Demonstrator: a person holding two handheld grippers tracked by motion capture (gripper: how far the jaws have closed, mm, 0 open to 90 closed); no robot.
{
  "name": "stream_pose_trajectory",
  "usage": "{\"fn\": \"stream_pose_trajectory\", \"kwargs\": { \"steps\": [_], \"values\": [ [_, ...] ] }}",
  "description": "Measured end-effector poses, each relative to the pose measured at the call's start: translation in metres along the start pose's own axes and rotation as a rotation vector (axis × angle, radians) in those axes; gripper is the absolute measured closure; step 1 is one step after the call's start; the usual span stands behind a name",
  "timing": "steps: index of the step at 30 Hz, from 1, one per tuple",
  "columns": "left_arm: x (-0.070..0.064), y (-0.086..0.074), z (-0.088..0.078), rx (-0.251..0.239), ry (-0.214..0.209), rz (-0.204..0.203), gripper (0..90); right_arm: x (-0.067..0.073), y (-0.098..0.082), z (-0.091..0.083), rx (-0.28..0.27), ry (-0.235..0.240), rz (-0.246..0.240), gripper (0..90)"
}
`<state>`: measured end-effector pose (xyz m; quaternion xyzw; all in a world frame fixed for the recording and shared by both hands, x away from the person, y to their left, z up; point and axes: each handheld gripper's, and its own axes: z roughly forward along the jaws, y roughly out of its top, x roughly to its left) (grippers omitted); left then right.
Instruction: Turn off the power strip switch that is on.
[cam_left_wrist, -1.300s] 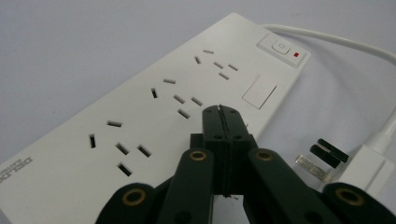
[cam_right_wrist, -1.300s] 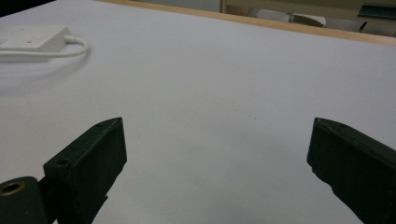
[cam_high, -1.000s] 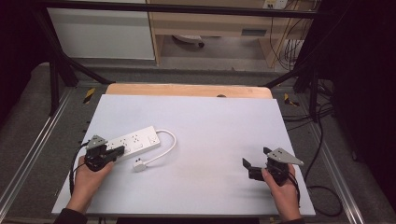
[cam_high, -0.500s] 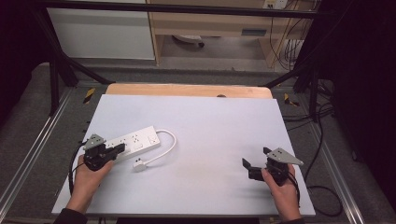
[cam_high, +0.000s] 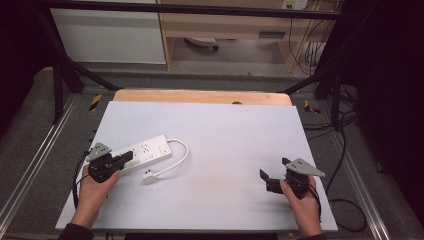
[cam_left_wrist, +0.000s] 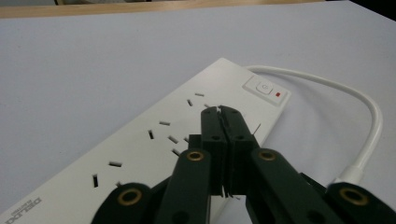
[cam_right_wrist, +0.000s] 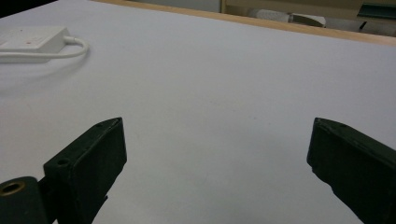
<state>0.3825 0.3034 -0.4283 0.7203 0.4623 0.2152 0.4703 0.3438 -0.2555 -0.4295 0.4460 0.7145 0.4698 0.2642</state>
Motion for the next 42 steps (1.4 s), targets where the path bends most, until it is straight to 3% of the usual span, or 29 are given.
{"fn": "stream_pose_trajectory", "kwargs": {
  "steps": [4, 10, 11, 15, 23, 27, 30, 35, 42],
  "values": [
    [0.000, 0.000, 0.001, 0.000, 0.017, 0.005, 80.5, 0.000, 0.000, -0.001, -0.003, 0.002, -0.002, 5.2],
    [-0.001, 0.000, 0.001, -0.013, 0.020, 0.003, 76.0, 0.000, 0.000, 0.000, -0.004, 0.004, -0.004, 5.2],
    [-0.001, 0.001, 0.000, -0.022, 0.023, -0.005, 67.2, 0.001, 0.000, 0.000, -0.002, 0.006, -0.005, 5.2],
    [-0.003, 0.003, -0.001, -0.060, 0.031, -0.011, 60.8, 0.000, 0.000, 0.000, -0.001, 0.004, -0.005, 5.2],
    [-0.008, 0.006, -0.001, -0.096, 0.054, -0.036, 31.2, 0.000, 0.000, 0.000, -0.002, 0.006, -0.005, 5.1],
    [-0.008, 0.007, -0.001, -0.104, 0.061, -0.041, 23.2, 0.000, 0.000, 0.000, -0.002, 0.003, -0.001, 5.2],
    [-0.008, 0.009, -0.002, -0.136, 0.070, -0.047, 13.4, 0.000, 0.000, 0.000, -0.001, 0.007, -0.004, 5.1],
    [-0.008, 0.010, -0.004, -0.161, 0.076, -0.054, 6.9, 0.000, 0.000, 0.000, -0.001, 0.005, 0.000, 5.1],
    [-0.009, 0.012, -0.008, -0.201, 0.090, -0.047, 6.7, 0.000, 0.000, 0.000, -0.003, 0.005, -0.003, 5.1]
  ]
}}
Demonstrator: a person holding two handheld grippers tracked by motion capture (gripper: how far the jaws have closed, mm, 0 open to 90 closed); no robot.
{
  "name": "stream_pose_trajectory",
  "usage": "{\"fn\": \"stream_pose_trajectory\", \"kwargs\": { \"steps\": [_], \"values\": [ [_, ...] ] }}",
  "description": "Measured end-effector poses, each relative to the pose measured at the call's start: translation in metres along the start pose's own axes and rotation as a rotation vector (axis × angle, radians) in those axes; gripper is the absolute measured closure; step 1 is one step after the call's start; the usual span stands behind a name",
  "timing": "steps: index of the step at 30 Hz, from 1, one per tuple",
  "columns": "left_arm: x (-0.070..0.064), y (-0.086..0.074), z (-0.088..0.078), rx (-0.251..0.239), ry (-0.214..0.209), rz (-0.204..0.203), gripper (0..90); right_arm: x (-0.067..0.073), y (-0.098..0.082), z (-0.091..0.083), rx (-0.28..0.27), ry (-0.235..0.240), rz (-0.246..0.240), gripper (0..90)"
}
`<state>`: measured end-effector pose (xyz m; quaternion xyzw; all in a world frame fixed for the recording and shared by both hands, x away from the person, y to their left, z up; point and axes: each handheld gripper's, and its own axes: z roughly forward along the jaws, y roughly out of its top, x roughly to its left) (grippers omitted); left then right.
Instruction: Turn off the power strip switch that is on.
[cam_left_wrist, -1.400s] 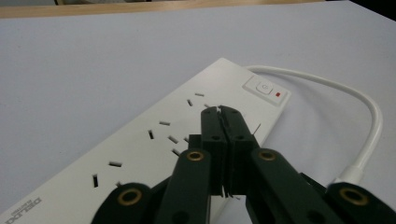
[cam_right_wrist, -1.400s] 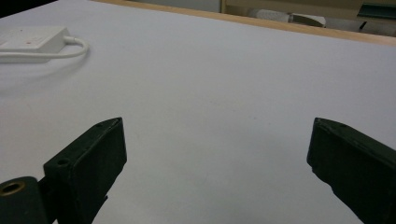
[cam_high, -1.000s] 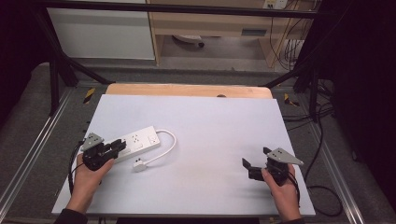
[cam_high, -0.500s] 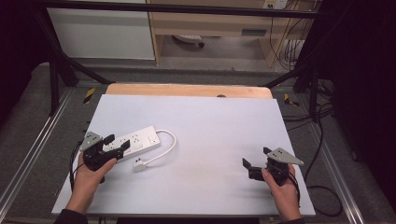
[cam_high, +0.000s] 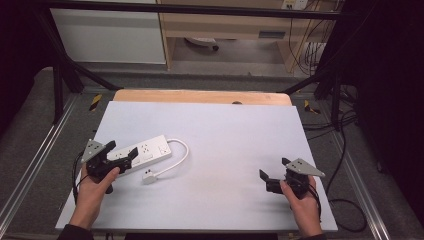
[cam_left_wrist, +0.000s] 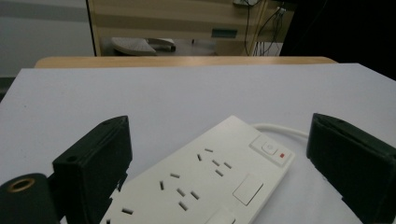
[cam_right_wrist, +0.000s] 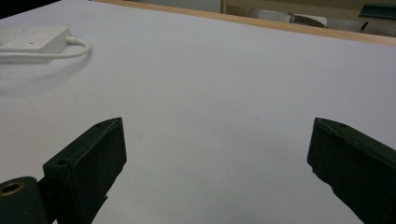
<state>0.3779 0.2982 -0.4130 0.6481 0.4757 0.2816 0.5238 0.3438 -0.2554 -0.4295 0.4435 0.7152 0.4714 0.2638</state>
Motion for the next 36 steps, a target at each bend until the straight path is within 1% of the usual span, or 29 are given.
{"fn": "stream_pose_trajectory", "kwargs": {
  "steps": [3, 5, 8, 11, 16, 19, 21, 23, 25, 33, 36],
  "values": [
    [0.000, 0.002, -0.003, -0.028, 0.005, 0.001, 6.7, 0.000, 0.000, 0.000, 0.000, -0.002, -0.001, 5.1],
    [0.000, 0.003, -0.005, -0.037, 0.005, -0.001, 6.3, 0.000, 0.000, 0.000, -0.001, -0.001, 0.000, 5.1],
    [0.000, 0.004, -0.005, -0.044, 0.004, -0.004, 6.3, 0.000, 0.000, 0.000, -0.002, 0.000, -0.002, 5.1],
    [0.001, 0.006, -0.006, -0.059, -0.006, 0.007, 5.6, 0.000, 0.000, 0.000, -0.002, 0.000, -0.001, 5.0],
    [0.002, 0.008, -0.006, -0.063, -0.010, -0.006, 4.7, 0.000, 0.000, -0.001, -0.005, 0.003, 0.000, 4.8],
    [0.001, 0.011, -0.007, -0.065, -0.014, -0.004, 4.7, 0.000, 0.001, -0.001, -0.009, 0.005, -0.003, 4.8],
    [-0.001, 0.013, -0.009, -0.077, -0.010, -0.002, 4.8, 0.000, 0.000, -0.001, -0.007, 0.005, -0.003, 4.5],
    [-0.003, 0.018, -0.012, -0.085, -0.015, 0.005, 4.8, -0.001, 0.001, -0.001, -0.012, 0.006, 0.004, 4.4],
    [-0.005, 0.021, -0.014, -0.093, -0.018, 0.002, 4.7, -0.001, 0.001, -0.001, -0.013, 0.006, 0.007, 4.1],
    [-0.010, 0.033, -0.020, -0.081, -0.053, 0.018, 3.6, -0.001, 0.001, -0.002, -0.020, 0.007, 0.006, 2.8],
    [-0.012, 0.037, -0.022, -0.080, -0.057, 0.014, 3.7, -0.001, 0.001, -0.001, -0.020, 0.006, 0.003, 2.8]
  ]
}}
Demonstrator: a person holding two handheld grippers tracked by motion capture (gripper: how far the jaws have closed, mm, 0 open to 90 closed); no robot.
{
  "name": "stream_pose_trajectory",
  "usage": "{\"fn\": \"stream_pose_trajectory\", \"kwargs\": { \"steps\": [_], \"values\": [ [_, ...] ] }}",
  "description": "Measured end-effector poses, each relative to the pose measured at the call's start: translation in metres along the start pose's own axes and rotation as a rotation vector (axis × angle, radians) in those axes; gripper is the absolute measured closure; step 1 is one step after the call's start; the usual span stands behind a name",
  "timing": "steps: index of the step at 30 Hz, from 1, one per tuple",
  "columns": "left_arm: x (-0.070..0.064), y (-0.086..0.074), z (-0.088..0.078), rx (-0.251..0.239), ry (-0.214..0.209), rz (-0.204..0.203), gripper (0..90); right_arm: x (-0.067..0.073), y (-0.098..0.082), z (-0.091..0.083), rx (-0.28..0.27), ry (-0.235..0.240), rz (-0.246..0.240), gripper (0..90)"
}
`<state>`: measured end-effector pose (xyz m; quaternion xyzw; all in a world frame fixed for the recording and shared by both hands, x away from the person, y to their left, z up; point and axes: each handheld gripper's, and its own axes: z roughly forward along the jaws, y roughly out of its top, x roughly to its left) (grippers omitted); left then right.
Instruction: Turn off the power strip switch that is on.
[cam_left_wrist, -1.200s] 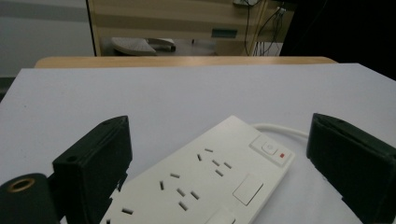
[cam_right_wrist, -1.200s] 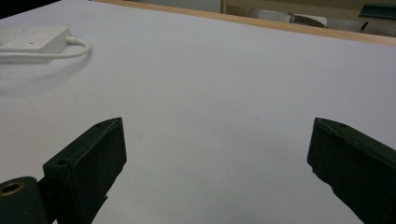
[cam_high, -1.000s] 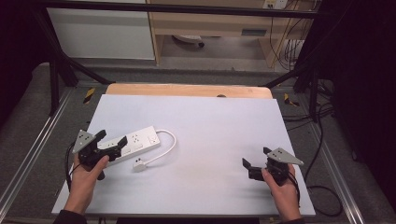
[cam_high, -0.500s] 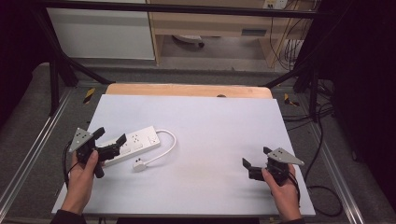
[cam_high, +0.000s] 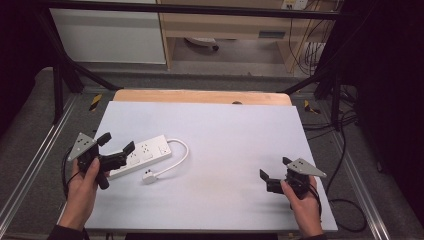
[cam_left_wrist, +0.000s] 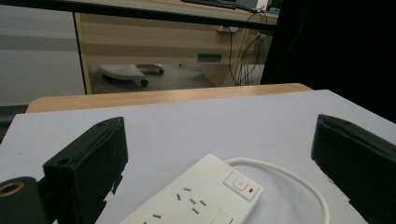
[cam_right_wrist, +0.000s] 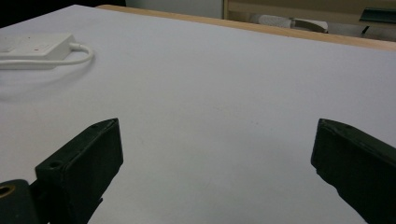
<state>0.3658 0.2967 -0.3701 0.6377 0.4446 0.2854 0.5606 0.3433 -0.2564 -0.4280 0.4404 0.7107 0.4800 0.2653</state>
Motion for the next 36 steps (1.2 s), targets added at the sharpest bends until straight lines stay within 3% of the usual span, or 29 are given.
{"fn": "stream_pose_trajectory", "kwargs": {
  "steps": [18, 28, 36],
  "values": [
    [-0.006, 0.008, -0.030, -0.010, -0.030, -0.005, 4.1, 0.000, 0.000, 0.001, 0.007, -0.002, 0.002, 3.2],
    [-0.008, -0.006, -0.048, 0.023, -0.053, -0.014, 4.1, 0.000, 0.000, 0.001, 0.009, -0.004, 0.003, 3.2],
    [-0.008, -0.027, -0.055, 0.085, -0.063, -0.014, 4.5, -0.001, -0.001, 0.001, 0.009, -0.006, 0.001, 3.3]
  ]
}}
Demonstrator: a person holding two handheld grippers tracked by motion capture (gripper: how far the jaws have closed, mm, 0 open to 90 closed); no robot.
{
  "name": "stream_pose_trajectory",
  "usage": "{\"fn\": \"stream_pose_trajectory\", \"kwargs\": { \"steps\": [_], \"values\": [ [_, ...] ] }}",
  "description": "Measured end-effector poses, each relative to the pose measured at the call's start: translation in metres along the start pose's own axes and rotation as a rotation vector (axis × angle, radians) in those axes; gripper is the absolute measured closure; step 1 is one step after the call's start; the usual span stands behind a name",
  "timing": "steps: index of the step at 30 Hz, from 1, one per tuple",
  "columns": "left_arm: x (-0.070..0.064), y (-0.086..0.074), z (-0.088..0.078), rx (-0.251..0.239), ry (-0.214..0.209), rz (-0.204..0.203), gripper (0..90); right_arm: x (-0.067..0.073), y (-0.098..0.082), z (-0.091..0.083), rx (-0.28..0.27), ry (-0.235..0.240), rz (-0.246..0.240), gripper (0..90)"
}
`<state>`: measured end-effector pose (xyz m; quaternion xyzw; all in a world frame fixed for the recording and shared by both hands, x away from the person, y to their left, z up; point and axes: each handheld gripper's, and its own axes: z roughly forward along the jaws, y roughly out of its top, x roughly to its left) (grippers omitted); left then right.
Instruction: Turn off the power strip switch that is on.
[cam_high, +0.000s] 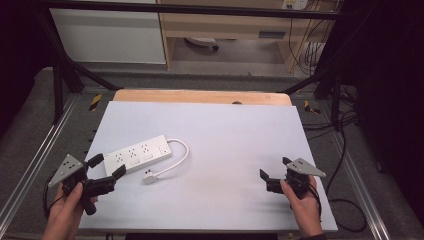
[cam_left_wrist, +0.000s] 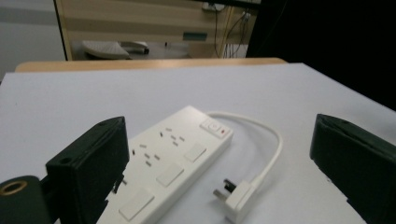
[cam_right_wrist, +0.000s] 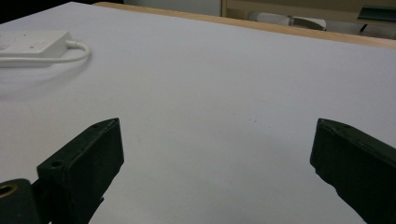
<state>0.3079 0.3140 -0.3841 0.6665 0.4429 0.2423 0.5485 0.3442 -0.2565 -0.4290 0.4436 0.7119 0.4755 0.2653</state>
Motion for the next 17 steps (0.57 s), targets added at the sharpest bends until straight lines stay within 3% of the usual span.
{"fn": "stream_pose_trajectory", "kwargs": {
  "steps": [5, 10, 13, 17],
  "values": [
    [-0.001, -0.015, 0.002, 0.079, 0.018, 0.001, 4.5, 0.000, 0.000, 0.000, 0.002, -0.002, -0.002, 3.3],
    [-0.002, -0.031, 0.006, 0.150, 0.002, 0.002, 5.1, 0.000, -0.001, 0.002, 0.018, -0.005, 0.002, 3.3],
    [-0.002, -0.038, 0.008, 0.181, 0.000, 0.015, 5.6, -0.001, -0.004, 0.005, 0.054, -0.009, 0.007, 3.0],
    [-0.005, -0.040, 0.011, 0.203, 0.014, 0.038, 6.4, -0.001, -0.011, 0.017, 0.150, -0.024, 0.022, 2.8]
  ]
}}
